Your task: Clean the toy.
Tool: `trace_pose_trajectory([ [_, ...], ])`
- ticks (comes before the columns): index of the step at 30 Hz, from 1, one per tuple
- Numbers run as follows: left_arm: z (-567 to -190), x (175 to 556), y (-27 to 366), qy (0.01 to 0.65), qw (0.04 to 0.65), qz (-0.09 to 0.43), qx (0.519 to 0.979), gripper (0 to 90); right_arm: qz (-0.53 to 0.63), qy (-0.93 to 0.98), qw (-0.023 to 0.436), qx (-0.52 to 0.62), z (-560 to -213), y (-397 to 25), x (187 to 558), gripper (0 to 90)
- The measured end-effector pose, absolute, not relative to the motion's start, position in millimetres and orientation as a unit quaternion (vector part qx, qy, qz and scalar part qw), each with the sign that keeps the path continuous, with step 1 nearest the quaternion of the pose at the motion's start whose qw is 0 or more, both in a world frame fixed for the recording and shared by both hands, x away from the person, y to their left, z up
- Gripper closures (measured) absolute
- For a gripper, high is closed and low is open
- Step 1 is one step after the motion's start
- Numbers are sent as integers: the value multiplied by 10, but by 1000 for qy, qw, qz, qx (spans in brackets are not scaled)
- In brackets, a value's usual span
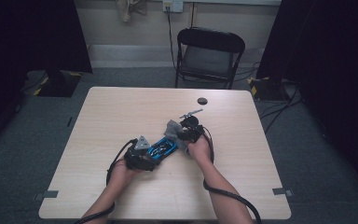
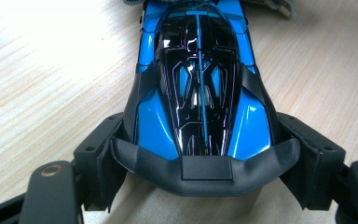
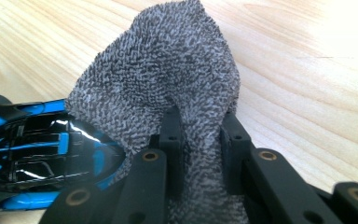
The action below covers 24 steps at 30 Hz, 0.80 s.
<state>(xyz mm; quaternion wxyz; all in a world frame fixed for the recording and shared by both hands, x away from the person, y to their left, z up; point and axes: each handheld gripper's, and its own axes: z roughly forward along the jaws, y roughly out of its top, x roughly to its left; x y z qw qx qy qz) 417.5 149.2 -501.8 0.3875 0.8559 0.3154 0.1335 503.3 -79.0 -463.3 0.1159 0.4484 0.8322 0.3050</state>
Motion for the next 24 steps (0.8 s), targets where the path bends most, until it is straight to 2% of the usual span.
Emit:
trace_pose_trajectory([
  [19, -5018, 4176, 1493, 315, 387, 133, 856, 241, 298, 821, 129, 469, -4697, -974, 5084, 754],
  [24, -5017, 4176, 1494, 315, 387, 134, 856, 241, 305, 812, 125, 481, -4678, -1181, 5062, 754],
])
